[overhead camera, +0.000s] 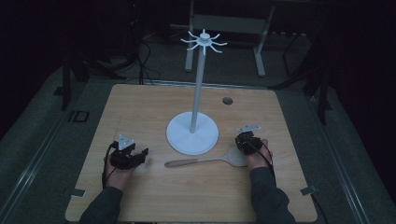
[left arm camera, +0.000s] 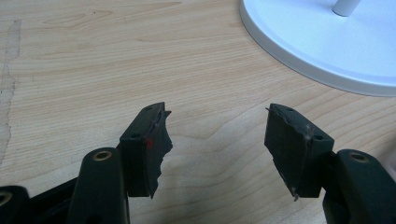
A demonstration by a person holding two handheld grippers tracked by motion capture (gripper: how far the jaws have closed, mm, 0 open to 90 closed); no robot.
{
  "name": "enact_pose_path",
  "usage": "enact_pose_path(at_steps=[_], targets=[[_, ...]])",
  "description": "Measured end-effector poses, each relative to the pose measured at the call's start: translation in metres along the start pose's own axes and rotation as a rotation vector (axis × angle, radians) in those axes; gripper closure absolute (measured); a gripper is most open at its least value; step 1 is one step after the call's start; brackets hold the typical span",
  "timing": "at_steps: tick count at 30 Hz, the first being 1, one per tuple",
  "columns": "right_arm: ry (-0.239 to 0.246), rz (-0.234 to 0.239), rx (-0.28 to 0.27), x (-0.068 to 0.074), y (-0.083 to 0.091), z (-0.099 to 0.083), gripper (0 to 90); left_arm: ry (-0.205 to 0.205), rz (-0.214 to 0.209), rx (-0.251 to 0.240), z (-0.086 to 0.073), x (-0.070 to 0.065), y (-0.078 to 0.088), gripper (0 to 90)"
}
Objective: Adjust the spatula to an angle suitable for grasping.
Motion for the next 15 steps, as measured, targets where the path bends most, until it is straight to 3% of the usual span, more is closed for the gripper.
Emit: enact_pose_path(at_steps=[10, 15], targets=[[0.0, -0.001, -0.035, 0.001, 0.009, -0.007, 90.0, 0.003, 0.0, -0.002, 0.0, 0.001, 0.001, 39.3], [0.023, 0.017, -0.074, 0.005, 0.026, -0.009, 90.0, 0.005, -0.001, -0.001, 0.0, 0.001, 0.0, 39.3]])
Point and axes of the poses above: each handheld gripper's, and its own axes: y roughly backward along the jaws, z roughly out of its top, x roughly to its left, the point moved 9 cm from there along -y, roughly forward along the jaws, and after that the axes turned 3 degrees about -y, right-handed, at the moved point
